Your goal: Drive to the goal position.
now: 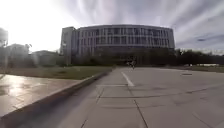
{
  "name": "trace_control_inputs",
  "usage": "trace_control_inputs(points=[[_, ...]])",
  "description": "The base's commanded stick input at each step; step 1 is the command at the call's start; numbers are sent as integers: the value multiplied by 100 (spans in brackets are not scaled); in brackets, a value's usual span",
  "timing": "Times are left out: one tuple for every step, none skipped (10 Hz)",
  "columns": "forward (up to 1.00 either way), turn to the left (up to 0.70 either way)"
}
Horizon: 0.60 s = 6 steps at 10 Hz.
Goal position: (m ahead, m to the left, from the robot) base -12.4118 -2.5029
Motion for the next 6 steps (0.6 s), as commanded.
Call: trace_control_inputs(points=[[85,0],[85,0],[85,-7],[85,-23],[85,-29],[85,-12]])
